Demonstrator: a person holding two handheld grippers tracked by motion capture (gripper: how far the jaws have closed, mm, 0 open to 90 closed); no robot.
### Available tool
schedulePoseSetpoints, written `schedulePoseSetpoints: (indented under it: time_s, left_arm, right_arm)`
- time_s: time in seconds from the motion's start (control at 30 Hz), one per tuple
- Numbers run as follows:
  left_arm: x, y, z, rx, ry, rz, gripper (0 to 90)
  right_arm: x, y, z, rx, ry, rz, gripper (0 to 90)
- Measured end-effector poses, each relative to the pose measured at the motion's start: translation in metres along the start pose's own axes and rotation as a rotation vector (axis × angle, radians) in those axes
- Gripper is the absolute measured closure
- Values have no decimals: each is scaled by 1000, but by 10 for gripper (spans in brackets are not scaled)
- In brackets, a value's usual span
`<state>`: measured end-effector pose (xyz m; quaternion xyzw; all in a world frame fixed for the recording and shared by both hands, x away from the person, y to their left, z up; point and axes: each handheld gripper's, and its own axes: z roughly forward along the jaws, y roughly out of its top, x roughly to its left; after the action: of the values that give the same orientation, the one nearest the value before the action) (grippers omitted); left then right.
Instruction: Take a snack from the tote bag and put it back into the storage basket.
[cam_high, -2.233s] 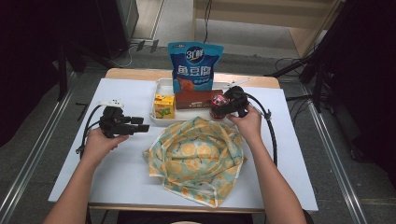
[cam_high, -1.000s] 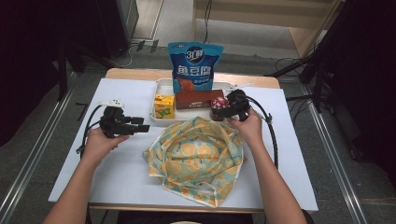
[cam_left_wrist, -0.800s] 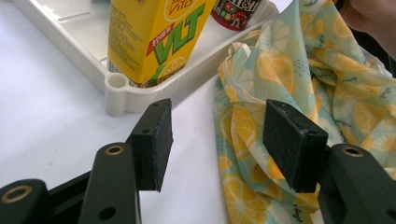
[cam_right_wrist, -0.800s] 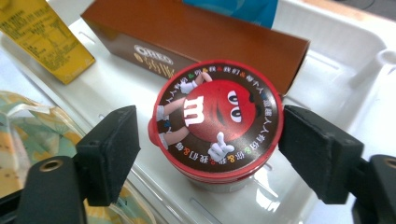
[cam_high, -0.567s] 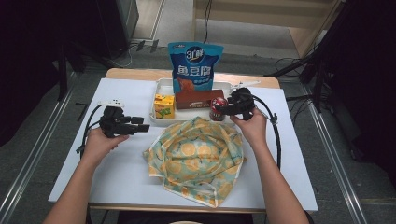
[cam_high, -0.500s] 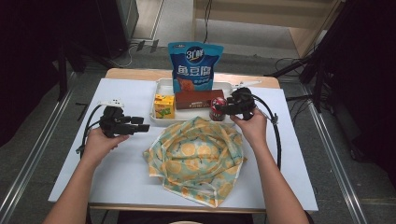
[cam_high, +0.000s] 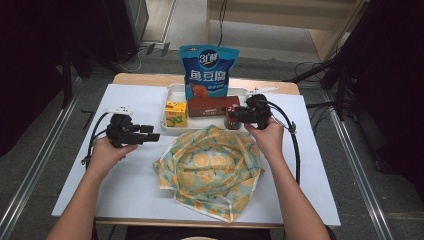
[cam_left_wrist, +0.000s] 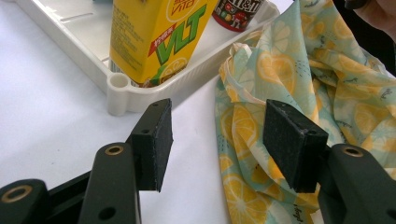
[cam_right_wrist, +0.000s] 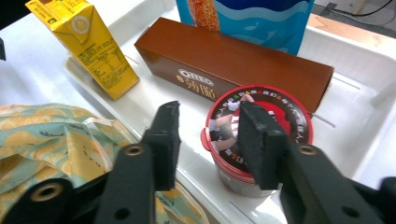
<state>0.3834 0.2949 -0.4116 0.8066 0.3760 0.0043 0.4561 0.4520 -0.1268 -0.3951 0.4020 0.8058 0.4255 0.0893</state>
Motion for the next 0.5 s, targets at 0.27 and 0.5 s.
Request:
schedulePoseSetpoints:
  time_s: [0.27,0.5]
  left_arm:
    - [0,-2,-3,-2,3,-5,431]
    - [1,-4,-4,-5,4,-7,431]
  right_arm:
    - [8,-1,11,35,12,-24,900]
    - [13,-1,23,62,12,-2,900]
